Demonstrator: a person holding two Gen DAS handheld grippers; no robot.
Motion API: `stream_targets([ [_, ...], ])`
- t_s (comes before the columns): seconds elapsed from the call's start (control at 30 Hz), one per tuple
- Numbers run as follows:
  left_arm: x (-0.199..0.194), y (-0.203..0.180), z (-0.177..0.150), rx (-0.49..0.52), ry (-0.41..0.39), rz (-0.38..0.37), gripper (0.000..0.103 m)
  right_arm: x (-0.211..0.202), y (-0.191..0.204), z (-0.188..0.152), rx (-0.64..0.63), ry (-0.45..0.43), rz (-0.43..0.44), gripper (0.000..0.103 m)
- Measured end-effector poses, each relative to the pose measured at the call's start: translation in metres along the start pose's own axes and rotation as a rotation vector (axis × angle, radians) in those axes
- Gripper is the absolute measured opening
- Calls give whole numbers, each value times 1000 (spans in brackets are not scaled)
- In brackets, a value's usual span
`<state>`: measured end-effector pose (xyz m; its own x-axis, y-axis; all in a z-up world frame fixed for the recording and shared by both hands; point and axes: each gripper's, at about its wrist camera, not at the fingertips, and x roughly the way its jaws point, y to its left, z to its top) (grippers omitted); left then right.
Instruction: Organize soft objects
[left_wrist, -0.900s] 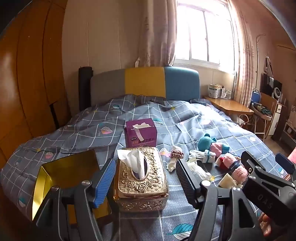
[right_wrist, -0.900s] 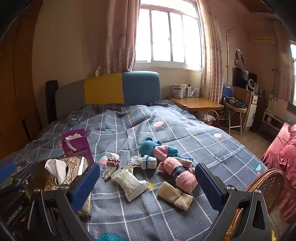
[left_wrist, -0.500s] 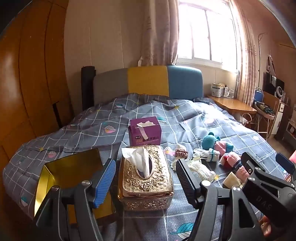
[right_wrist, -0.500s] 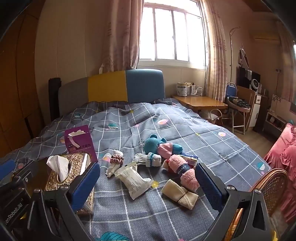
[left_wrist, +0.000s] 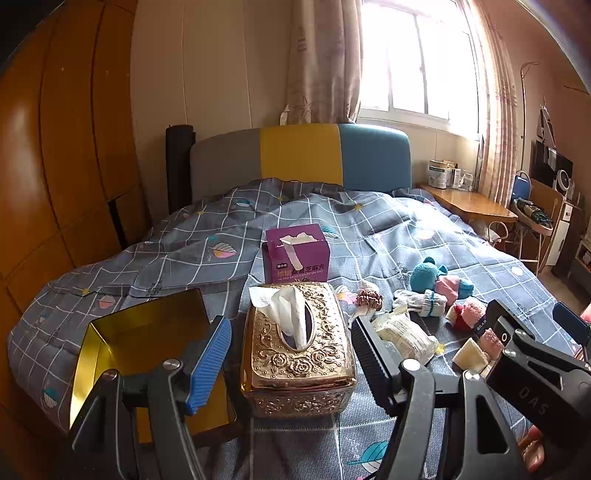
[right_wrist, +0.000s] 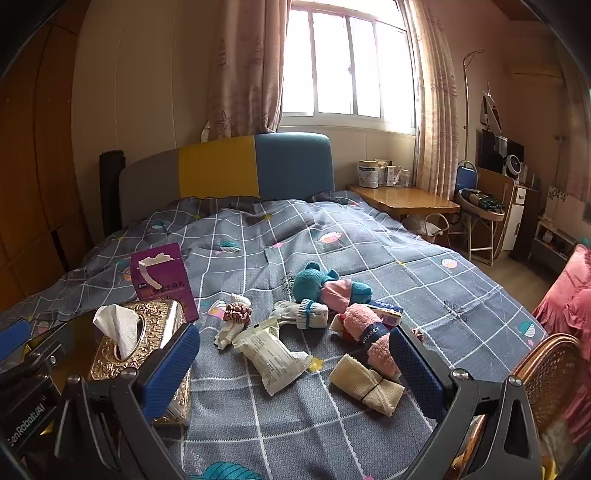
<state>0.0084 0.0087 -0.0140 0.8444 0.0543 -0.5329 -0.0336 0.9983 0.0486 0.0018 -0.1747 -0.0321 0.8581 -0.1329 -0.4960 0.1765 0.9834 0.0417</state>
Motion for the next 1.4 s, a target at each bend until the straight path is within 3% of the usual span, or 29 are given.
stream_targets([
  [1.4, -4, -2, -2, 11, 5, -1, 69, 2, -2, 0, -1, 5, -1, 103],
])
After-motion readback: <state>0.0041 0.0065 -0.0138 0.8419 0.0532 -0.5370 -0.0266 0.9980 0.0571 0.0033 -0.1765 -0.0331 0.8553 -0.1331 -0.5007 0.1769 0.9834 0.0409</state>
